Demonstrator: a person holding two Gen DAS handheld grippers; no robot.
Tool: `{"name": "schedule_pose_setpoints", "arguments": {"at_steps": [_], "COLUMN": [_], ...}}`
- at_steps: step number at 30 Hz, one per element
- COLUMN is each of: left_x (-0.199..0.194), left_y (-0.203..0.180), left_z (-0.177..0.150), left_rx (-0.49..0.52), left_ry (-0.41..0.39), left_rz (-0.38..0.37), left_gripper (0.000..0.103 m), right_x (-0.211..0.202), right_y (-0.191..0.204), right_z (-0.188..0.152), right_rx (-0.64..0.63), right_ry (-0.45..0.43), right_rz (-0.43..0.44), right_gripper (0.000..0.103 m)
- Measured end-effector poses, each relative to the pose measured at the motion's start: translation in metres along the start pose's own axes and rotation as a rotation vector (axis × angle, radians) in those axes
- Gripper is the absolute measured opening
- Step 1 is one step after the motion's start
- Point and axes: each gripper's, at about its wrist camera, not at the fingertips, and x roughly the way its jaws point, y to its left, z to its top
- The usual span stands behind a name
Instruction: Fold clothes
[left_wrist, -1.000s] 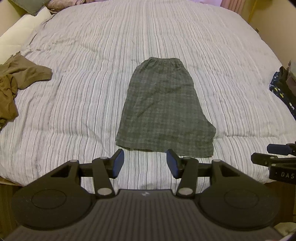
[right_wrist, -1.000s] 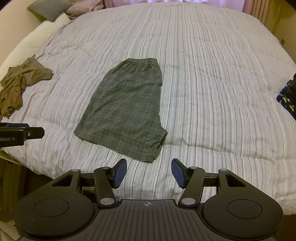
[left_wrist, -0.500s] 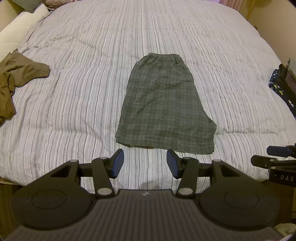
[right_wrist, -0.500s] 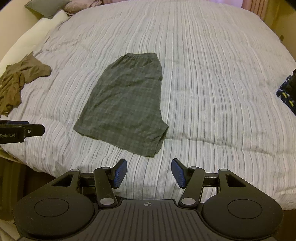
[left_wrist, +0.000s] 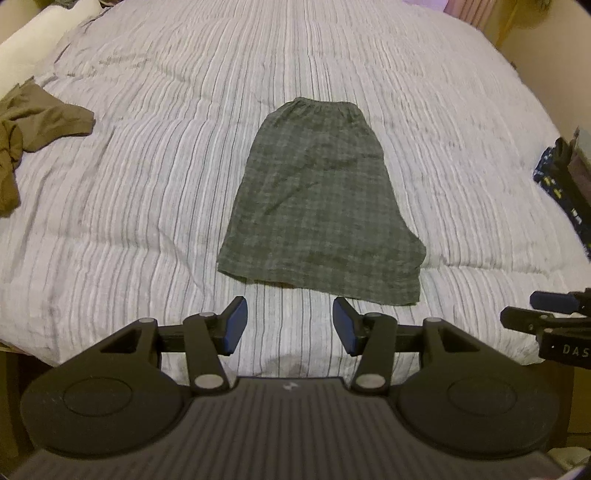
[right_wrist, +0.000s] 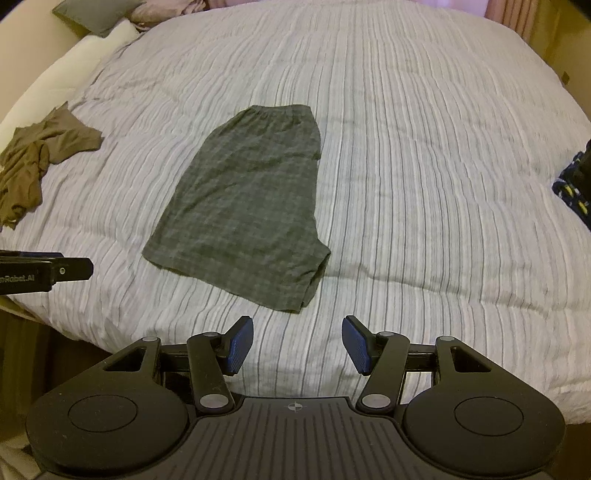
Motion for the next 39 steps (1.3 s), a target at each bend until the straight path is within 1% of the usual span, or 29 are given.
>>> {"name": "schedule_pose_setpoints", "arguments": {"at_steps": [4, 7, 8, 10, 13, 15, 17, 21, 24, 28, 32, 34, 36, 39], "left_x": [0.012, 0.029, 0.036, 0.05, 0.073, 0.092, 0.109, 0.147, 0.174, 0.203, 0.218, 0.221, 0.227, 0.234], "left_y": [0.02, 0.038, 0.044, 0.055, 0.072, 0.083, 0.092, 0.107, 0.118, 0.132, 0.143, 0.149, 0.155, 0.157], "left_z": [0.002, 0.002, 0.002, 0.004, 0.007, 0.011, 0.016, 0.026, 0.034, 0.04, 0.043, 0.045, 0.045, 0.045], "left_rx": [-0.05, -0.082, -0.087, -0.096, -0.124, -0.147, -0.158, -0.153, -0.145, -0.143, -0.142, -0.139, -0.142, -0.138], "left_ry": [-0.001, 0.019, 0.029, 0.045, 0.049, 0.041, 0.032, 0.001, -0.003, -0.007, -0.022, -0.03, -0.018, 0.018], "left_rz": [-0.031, -0.041, -0.044, -0.059, -0.111, -0.159, -0.195, -0.241, -0.273, -0.31, -0.387, -0.428, -0.48, -0.526], "left_gripper": [0.047, 0.044, 0.041, 0.04, 0.04, 0.04, 0.04, 0.04, 0.04, 0.04, 0.04, 0.04, 0.04, 0.037], "right_x": [0.011, 0.023, 0.029, 0.04, 0.061, 0.077, 0.093, 0.123, 0.141, 0.168, 0.191, 0.2, 0.207, 0.217], "right_y": [-0.021, -0.038, -0.043, -0.052, -0.065, -0.072, -0.079, -0.094, -0.104, -0.115, -0.122, -0.123, -0.124, -0.126], "right_z": [-0.006, -0.009, -0.009, -0.01, -0.011, -0.01, -0.009, -0.009, -0.008, -0.009, -0.006, -0.004, -0.002, 0.0], "right_rx": [0.085, 0.158, 0.185, 0.24, 0.324, 0.375, 0.425, 0.506, 0.526, 0.523, 0.512, 0.511, 0.505, 0.493], "right_ry": [-0.022, -0.031, -0.028, -0.02, -0.012, -0.017, -0.03, -0.07, -0.099, -0.091, -0.078, -0.071, -0.071, -0.056], "right_rz": [0.031, 0.064, 0.076, 0.102, 0.153, 0.192, 0.229, 0.301, 0.335, 0.347, 0.439, 0.468, 0.514, 0.575], "right_gripper": [0.057, 0.057, 0.057, 0.057, 0.057, 0.057, 0.057, 0.057, 0.057, 0.057, 0.057, 0.057, 0.057, 0.057]}}
